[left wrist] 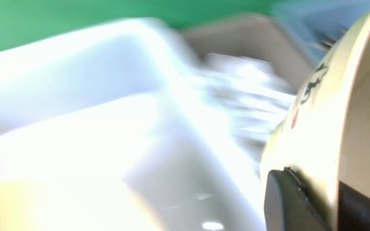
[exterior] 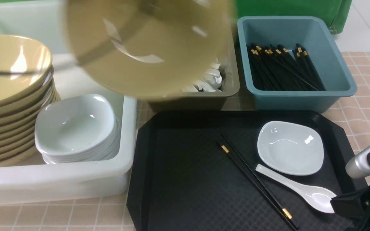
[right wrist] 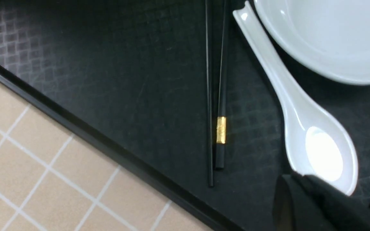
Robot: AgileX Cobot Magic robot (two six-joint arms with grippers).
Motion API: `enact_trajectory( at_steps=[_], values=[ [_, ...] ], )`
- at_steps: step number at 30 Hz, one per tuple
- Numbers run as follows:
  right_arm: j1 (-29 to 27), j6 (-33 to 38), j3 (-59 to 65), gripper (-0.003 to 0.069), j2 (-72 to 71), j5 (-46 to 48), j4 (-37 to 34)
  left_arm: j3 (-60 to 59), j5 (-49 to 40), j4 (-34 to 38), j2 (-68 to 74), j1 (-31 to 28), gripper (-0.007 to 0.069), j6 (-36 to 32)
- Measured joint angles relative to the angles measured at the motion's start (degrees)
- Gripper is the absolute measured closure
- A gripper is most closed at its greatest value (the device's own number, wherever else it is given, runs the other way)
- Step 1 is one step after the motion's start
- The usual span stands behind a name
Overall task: On brown table put chopsticks spoon bowls plates into blue grey white boxes.
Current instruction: 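Place the tan bowl onto the bowl stack in the left bin with the left gripper, then reach for and grasp the small white dish on the black tray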
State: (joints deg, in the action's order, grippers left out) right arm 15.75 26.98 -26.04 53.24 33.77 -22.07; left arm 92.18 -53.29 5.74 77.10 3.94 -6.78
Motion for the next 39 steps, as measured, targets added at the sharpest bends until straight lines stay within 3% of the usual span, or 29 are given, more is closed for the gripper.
enact_trajectory(
  at_steps=[1, 2, 4, 9, 12, 16, 17, 22, 27, 32, 35, 36, 37, 38, 39],
  values=[
    [0.0, 0.0, 0.0, 0.061, 0.0, 0.0, 0.0, -0.33, 0.4, -1.16, -0.2, -4.42, 0.0615, 2.73],
    [0.0, 0.0, 0.0, 0.061, 0.0, 0.0, 0.0, -0.44, 0.4, -1.39, -0.19, -5.29, 0.0615, 3.1],
    [0.0, 0.0, 0.0, 0.061, 0.0, 0.0, 0.0, -2.49, 1.87, -2.99, -0.19, -16.26, 0.0615, 8.19],
    [0.0, 0.0, 0.0, 0.061, 0.0, 0.0, 0.0, -9.77, 5.44, -0.26, -0.19, -26.97, 0.0614, 11.11],
    [0.0, 0.0, 0.0, 0.061, 0.0, 0.0, 0.0, -14.22, 8.13, 1.2, -0.19, -28.73, 0.0591, 11.42],
    [0.0, 0.0, 0.0, 0.061, 0.0, 0.0, 0.0, -17.23, 9.3, 1.69, -0.19, -28.92, 0.0496, 10.99],
    [0.0, 0.0, 0.0, 0.061, 0.0, 0.0, 0.0, -17.83, 9.16, 1.39, -0.19, -28.92, 0.0422, 10.83],
    [0.0, -0.2, 0.0, 0.061, 0.0, 0.0, 0.0, -17.94, 9.22, -3.53, -1.69, -28.97, 0.0207, 13.59],
    [0.0, -3.62, -0.05, 0.0607, 0.43, -0.24, 0.0, -17.94, 8.78, -5.07, -5.67, -28.78, 0.0127, 15.92],
    [-1.58, -6.14, -2.7, 0.0585, 4.78, 1.55, 0.06, -18.11, 9.23, -0.83, -11.56, -23.47, 0.0158, 11.14],
    [-5.99, -7.21, -8.75, 0.0492, 11.91, 3.74, 0.01, -19.33, 12.96, 4.14, -18.48, -12.46, 0.0302, 5.27],
    [-6.28, -7.22, -9.11, 0.0484, 12.36, 3.8, 0.01, -19.73, 13.18, 4.49, -19.31, -11.75, 0.0314, 4.97],
    [-8.38, -7.28, -11.58, 0.0431, 15.62, 3.31, 0.01, -21.36, 14.89, 5.24, -21.93, -6.8, 0.0398, 3.04],
    [-9.25, -7.28, -12.62, 0.0406, 16.6, 3.05, 0.01, -22.4, 15.49, 5.53, -23.26, -5.44, 0.0424, 2.42],
    [-11.32, -7.66, -15.11, 0.0344, 21.12, 1.53, 0.01, -26.4, 17.21, 5.5, -27.26, 0.16, 0.0534, -0.28]
  ],
)
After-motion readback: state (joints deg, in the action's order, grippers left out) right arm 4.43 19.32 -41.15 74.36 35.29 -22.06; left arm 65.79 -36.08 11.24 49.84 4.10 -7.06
